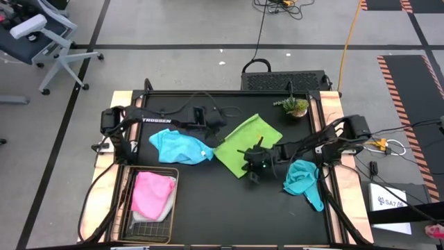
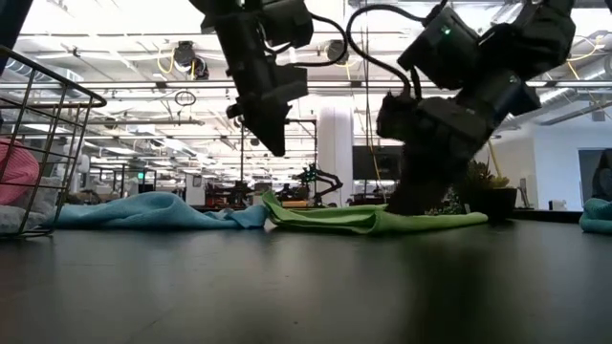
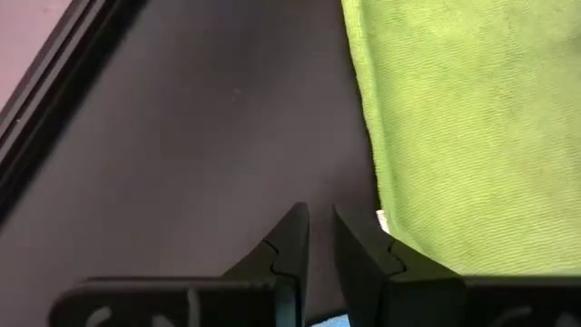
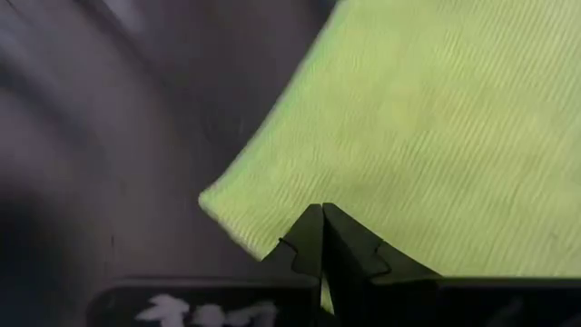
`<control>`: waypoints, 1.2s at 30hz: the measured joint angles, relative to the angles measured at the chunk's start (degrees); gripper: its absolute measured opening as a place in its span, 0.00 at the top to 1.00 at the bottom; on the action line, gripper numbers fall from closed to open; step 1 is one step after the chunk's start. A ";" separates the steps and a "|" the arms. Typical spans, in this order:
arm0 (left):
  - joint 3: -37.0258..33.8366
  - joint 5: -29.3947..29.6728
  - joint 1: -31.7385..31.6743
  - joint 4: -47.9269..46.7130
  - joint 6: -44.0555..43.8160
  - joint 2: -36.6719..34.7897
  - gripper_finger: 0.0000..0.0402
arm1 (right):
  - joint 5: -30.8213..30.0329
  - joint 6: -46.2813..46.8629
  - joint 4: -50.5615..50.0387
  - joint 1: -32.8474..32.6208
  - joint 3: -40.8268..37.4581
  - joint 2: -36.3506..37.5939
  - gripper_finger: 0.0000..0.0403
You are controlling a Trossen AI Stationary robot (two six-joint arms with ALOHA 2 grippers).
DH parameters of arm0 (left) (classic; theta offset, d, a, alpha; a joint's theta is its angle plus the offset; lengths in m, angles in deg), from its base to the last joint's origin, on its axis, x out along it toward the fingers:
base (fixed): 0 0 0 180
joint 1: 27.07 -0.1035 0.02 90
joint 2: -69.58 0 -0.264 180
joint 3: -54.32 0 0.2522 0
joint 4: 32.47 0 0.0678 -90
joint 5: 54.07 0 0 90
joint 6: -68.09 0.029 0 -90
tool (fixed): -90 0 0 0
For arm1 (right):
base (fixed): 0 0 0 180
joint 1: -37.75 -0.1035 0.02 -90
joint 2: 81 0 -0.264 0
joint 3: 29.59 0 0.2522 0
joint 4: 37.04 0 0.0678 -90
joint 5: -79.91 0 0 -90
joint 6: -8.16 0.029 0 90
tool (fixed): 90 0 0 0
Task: Fold microfiber towels
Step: Fold the green microfiber cloth
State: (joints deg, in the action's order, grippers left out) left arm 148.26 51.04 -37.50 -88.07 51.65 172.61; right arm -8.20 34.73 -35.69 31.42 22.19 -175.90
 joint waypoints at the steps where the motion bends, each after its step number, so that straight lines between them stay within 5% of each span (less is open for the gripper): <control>1: 0.00 -0.10 -0.26 0.00 0.37 0.00 0.87 | 1.04 0.77 -0.97 -0.65 0.00 -0.07 1.00; 14: -0.04 -3.82 -0.35 4.17 4.76 0.04 0.87 | 8.59 4.32 -34.16 -9.10 -0.03 16.14 1.00; 24: -0.02 -9.62 -2.15 22.12 3.81 2.42 0.87 | -19.40 14.61 -41.48 -3.58 -0.01 30.84 1.00; 31: -0.04 -13.64 -2.66 23.75 -0.23 6.08 0.87 | -21.28 18.62 -45.28 5.49 -0.15 28.90 1.00; 36: -0.04 -13.81 -2.58 23.55 -0.25 6.10 0.87 | -16.15 14.47 -45.06 10.54 -1.63 23.20 1.00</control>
State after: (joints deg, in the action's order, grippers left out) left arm 148.22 37.23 -40.08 -64.53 51.40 178.70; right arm -24.35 49.20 -80.76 41.95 20.56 -152.70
